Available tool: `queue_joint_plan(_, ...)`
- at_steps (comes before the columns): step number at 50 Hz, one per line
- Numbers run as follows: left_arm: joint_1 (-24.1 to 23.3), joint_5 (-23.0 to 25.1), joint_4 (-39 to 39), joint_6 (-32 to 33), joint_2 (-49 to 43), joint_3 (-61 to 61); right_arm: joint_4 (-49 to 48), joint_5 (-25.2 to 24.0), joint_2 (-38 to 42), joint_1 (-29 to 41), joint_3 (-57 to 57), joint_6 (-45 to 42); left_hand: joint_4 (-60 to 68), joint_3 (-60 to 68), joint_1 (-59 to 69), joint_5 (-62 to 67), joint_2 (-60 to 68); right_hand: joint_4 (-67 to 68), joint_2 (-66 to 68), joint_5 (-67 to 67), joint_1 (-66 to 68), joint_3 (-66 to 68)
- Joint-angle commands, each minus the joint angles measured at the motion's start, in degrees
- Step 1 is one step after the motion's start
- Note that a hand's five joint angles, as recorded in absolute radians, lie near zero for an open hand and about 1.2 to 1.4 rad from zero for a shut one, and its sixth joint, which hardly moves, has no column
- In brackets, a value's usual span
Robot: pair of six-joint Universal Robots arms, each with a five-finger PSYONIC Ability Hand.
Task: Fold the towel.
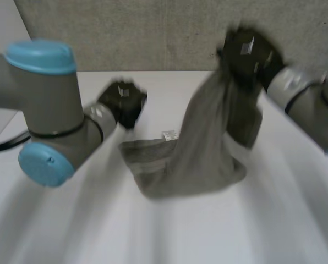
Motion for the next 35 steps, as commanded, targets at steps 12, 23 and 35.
queue_joint_plan(12,-0.7,6.6,28.3,-8.6,8.6,-12.7,-4.7,1.7,-9.8,4.0,15.9,8.0,-3.2,-2.6,-51.7,-52.6,-48.5,-3.1,7.4,5.2,4.7,-1.9)
queue_joint_plan(23,0.3,6.7,18.5,-8.0,-0.3,-15.8,3.0,-6.5,-16.6,3.4,32.3,1.6,-3.2,-2.6,-63.5,-64.4,-60.3,-3.1,7.4,5.2,4.7,-1.9)
queue_joint_plan(35,0.7,7.1,18.5,-7.9,-3.1,-16.9,18.1,-11.0,-16.6,-7.3,33.8,-8.3,-3.2,-2.6,-63.3,-64.2,-60.2,-3.1,-56.7,-58.9,-59.4,-1.9)
